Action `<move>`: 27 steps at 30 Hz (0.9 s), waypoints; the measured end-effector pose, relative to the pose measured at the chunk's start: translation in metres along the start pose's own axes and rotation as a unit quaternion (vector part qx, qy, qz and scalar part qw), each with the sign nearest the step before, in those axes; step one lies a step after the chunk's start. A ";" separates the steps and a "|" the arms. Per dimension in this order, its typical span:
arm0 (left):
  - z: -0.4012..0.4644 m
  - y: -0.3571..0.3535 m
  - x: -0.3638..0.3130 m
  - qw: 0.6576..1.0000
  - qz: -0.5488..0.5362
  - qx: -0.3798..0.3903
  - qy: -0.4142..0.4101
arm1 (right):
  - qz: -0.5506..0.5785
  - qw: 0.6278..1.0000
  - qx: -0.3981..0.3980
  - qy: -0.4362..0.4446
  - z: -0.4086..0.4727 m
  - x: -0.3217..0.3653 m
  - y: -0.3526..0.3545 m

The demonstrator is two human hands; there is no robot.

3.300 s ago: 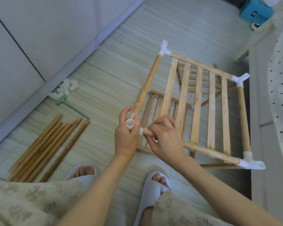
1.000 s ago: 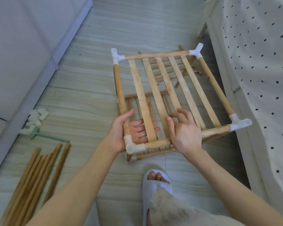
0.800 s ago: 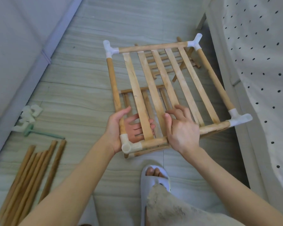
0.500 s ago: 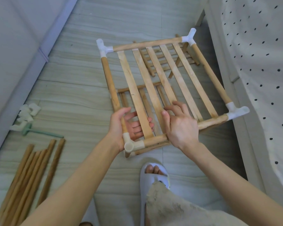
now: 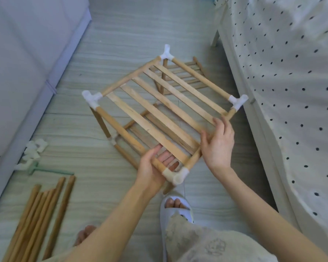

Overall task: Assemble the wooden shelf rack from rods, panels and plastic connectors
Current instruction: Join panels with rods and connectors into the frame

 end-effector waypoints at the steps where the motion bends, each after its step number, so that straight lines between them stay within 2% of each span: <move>1: 0.001 0.000 -0.005 1.000 -0.001 0.008 0.005 | 0.071 0.994 0.027 -0.075 -0.006 -0.005 0.000; 2: 0.004 0.000 -0.013 1.000 -0.006 0.017 0.004 | 0.152 0.974 0.064 -0.154 -0.012 -0.009 -0.002; 3: 0.008 0.000 -0.025 1.000 -0.011 0.023 -0.004 | 0.238 0.937 0.107 -0.230 -0.018 -0.010 -0.006; 5: 0.017 0.002 -0.051 0.999 -0.034 0.026 -0.031 | 0.405 0.828 0.183 -0.341 -0.028 -0.006 -0.015; 7: 0.026 0.005 -0.075 0.996 -0.060 0.026 -0.061 | 0.506 0.746 0.206 -0.381 -0.029 0.004 -0.023; 9: 0.033 0.004 -0.093 0.992 -0.085 0.048 -0.075 | 0.546 0.709 0.186 -0.404 -0.028 0.012 -0.032; 12: 0.043 -0.003 -0.101 0.992 -0.094 0.056 -0.069 | 0.553 0.698 0.161 -0.425 -0.034 0.020 -0.043; 17: 0.048 -0.001 -0.102 0.994 -0.047 0.014 -0.094 | 0.576 0.679 0.163 -0.424 -0.041 0.010 -0.054; 18: 0.047 0.004 -0.105 0.992 -0.022 -0.020 -0.119 | 0.572 0.686 0.163 -0.419 -0.042 0.008 -0.056; 20: 0.041 0.014 -0.123 0.968 0.023 -0.116 -0.221 | 0.540 0.727 0.157 -0.394 -0.041 0.004 -0.057; 23: 0.029 0.022 -0.172 0.882 0.069 -0.252 -0.393 | 0.479 0.791 0.128 -0.357 -0.021 -0.005 -0.052; 24: 0.028 0.021 -0.188 0.865 0.100 -0.259 -0.417 | 0.469 0.802 0.123 -0.349 -0.011 -0.008 -0.049; 25: 0.029 0.018 -0.201 0.863 0.137 -0.243 -0.421 | 0.457 0.812 0.125 -0.341 0.000 -0.014 -0.047; 27: 0.036 0.010 -0.216 0.891 0.195 -0.154 -0.380 | 0.436 0.823 0.148 -0.332 0.020 -0.023 -0.040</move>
Point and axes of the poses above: each hand's wrist, its own z-axis towards the middle knuckle, its own y-axis out of the back of the hand, x = y × z, the point moved 4 cm from there along z, towards the middle knuckle, and after that the axes turned 8 degrees about -z, right-handed, at the moved point
